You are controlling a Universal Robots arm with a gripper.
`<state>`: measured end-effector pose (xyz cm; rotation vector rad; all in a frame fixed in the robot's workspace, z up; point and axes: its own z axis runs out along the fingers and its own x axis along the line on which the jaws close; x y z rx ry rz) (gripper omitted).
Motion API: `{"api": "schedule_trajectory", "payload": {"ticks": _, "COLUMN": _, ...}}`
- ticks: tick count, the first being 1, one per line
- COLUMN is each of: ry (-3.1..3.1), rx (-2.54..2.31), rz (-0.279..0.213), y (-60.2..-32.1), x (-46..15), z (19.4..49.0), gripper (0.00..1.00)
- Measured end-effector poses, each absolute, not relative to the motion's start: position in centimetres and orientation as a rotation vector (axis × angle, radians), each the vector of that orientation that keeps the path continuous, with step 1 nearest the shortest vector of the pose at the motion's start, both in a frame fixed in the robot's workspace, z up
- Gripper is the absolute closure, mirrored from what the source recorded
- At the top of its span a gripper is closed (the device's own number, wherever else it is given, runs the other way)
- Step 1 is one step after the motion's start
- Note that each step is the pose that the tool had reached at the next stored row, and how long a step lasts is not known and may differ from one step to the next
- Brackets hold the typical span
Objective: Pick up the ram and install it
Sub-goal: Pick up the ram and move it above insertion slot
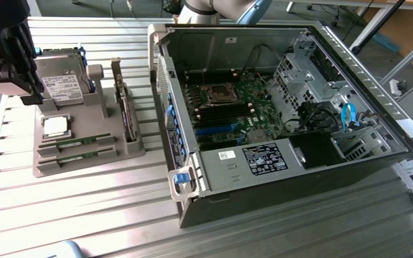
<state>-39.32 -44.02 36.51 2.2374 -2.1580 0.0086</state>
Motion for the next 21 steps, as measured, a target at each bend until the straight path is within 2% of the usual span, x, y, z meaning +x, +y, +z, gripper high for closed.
{"api": "schedule_trajectory", "payload": {"ticks": 21, "ry": -2.124, "rx": 2.268, "rz": 0.011, "y": -44.03, "x": -39.31, "z": 35.95, "gripper": 0.70}}
